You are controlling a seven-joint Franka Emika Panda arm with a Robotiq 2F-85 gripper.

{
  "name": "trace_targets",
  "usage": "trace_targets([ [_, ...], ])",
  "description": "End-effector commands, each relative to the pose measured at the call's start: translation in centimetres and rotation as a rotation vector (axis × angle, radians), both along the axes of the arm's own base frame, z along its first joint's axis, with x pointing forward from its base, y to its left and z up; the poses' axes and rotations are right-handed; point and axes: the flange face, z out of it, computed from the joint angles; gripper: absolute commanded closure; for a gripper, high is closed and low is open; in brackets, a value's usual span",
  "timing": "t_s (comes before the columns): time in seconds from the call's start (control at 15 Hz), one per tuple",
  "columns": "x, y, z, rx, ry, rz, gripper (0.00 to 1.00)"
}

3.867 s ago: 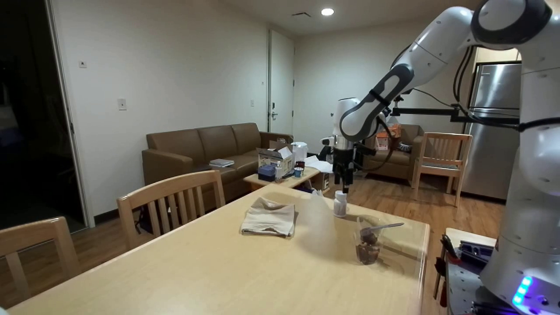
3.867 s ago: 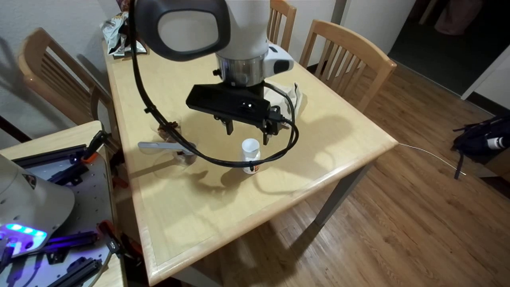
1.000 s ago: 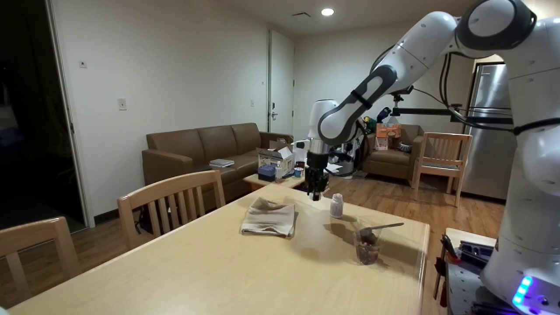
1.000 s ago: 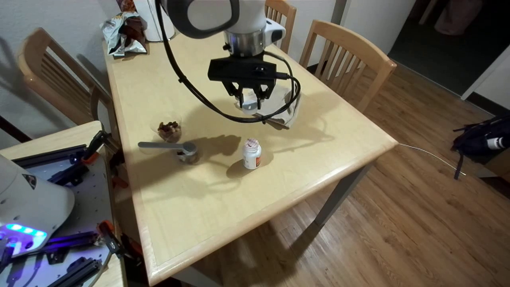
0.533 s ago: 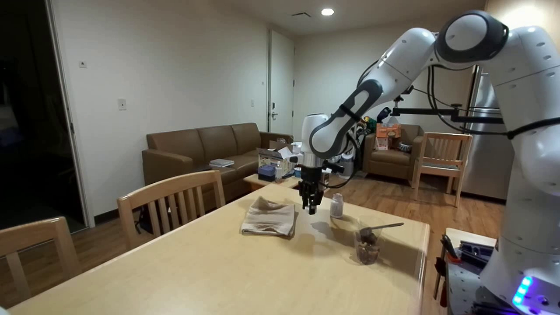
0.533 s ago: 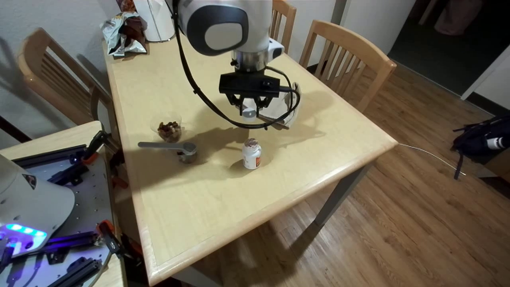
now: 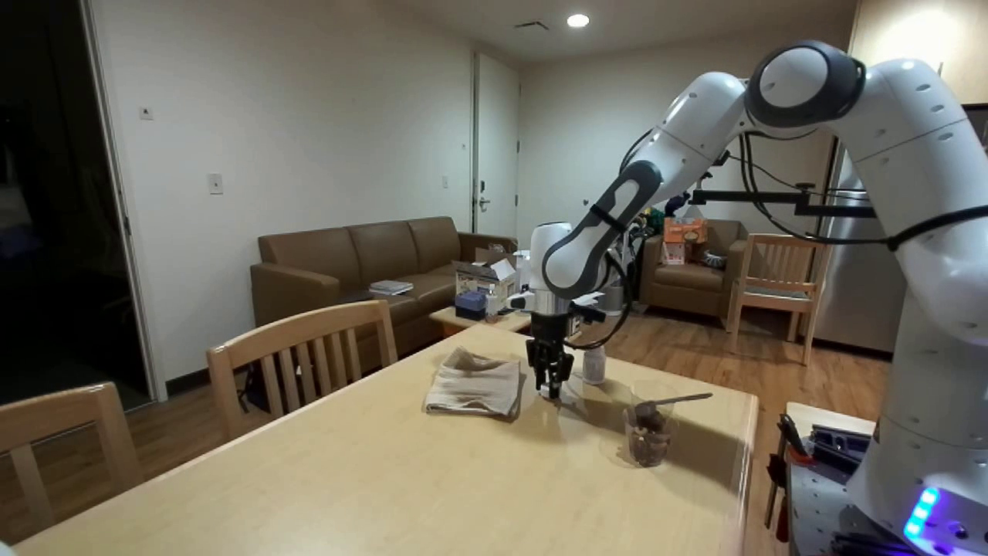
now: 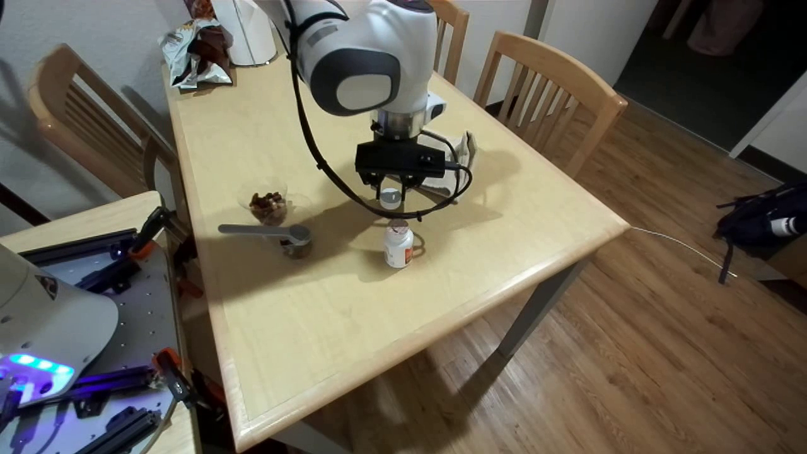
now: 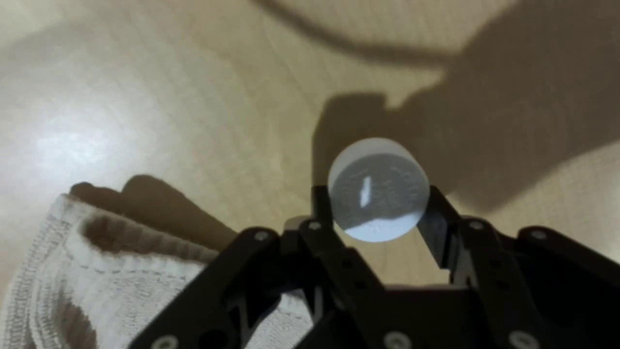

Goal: Use the white towel to wipe the table, then take the white lid and put it on the table, then move the clear cup towards the towel

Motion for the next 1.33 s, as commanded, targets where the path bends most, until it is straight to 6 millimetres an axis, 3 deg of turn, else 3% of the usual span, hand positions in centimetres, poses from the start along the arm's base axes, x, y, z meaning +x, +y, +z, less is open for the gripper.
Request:
trace_targets([
  [0.0,0.4,-0.3,-1.3,0.034,0.003,0.049,0.77],
  [0.07,0.5,-0.3,-1.3,0.035,0.003,0.054,0.63],
  [0.13,0.5,-0.4,-1.3,0.039,0.003,0.059,0.27],
  [0.27,0.5,-0.6,-1.4,0.038,0.003,0.059,0.21],
  [0.47,0.2,-0.5,-0.4,0.022,0.008,0.055,0.02],
  [1.0,-0.1,0.0,4.4,-0.034,-0.021,0.045,0.00],
  [1.27,-1.3,0.9,6.7,-0.053,-0.002,-0.003,0.00],
])
